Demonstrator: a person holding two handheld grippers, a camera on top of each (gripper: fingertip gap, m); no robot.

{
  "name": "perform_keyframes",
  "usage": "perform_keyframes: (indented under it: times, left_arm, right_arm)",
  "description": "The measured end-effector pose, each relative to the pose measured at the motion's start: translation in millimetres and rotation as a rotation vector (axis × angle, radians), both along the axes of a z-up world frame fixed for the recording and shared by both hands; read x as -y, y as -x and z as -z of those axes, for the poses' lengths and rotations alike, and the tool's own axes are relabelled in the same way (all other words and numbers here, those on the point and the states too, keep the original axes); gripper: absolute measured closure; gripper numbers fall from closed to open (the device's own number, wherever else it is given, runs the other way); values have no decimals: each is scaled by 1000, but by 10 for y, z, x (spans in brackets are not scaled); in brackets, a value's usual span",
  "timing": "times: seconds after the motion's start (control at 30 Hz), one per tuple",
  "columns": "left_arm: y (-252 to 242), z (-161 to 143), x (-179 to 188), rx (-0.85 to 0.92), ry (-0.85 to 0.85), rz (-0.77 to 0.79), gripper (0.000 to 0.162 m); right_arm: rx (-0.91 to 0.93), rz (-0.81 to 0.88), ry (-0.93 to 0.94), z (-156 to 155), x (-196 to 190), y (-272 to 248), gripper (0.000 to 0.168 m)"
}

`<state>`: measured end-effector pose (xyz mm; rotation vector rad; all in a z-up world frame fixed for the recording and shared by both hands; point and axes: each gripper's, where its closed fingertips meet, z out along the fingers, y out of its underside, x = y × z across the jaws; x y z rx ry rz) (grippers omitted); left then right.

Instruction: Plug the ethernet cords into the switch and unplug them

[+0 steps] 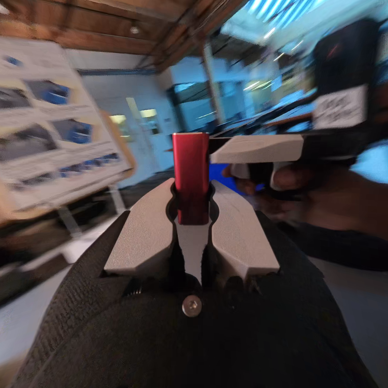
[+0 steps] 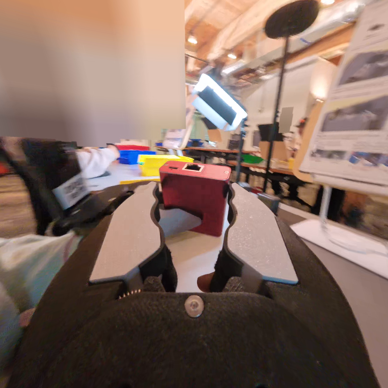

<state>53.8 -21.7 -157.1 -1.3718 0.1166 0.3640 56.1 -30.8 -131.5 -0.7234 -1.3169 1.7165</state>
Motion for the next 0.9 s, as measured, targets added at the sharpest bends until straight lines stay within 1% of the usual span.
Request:
perform_keyframes:
  times: [0.07,0.13,0.17,0.2,0.23,0.3,0.4,0.43,0.5,0.6,0.63,0.7,0.8,0.9]
  left_arm:
    - [-155,-16,101,172,-3,278,136]
    - [-338,-24,227,264,0,522,136]
    - [-395,-40,281,292,-12,595,135]
    - [-424,-45,312,309,-17,633,135]
    - [-437,-31,320,316,-7,649,135]
    - [-465,52,306,296,51,656,136]
    - [-543,189,284,265,138,673,136]
    - [-566,222,283,264,156,681,136]
    - [-527,288,246,268,185,636,136]
    - [-274,416,125,326,227,457,126]
    - [-139,453,102,351,218,378,120]
    - [81,522,111,380,195,256,115]
    - [185,451,167,423,122,230,115]
    - [259,437,189,434,97,197,115]
  right_arm:
    - [-71,-156,7,-110,35,-156,103]
    - [-52,-325,36,-158,57,-280,105]
    - [-11,-403,34,-142,86,-323,105]
    - [35,-471,16,-104,129,-364,108]
    - [75,-535,-20,-56,186,-417,115]
    - [118,-587,-91,21,279,-475,125]
    - [125,-551,-209,121,361,-468,131]
    - [141,-525,-249,169,365,-450,139]
    - [189,-477,-314,256,327,-428,140]
    - [274,-316,-359,397,149,-306,141]
    - [304,-247,-355,447,53,-261,141]
    - [401,-103,-342,607,-192,-181,141]
    - [547,75,-362,940,-541,-120,141]
    - [638,174,-390,1206,-736,-107,141]
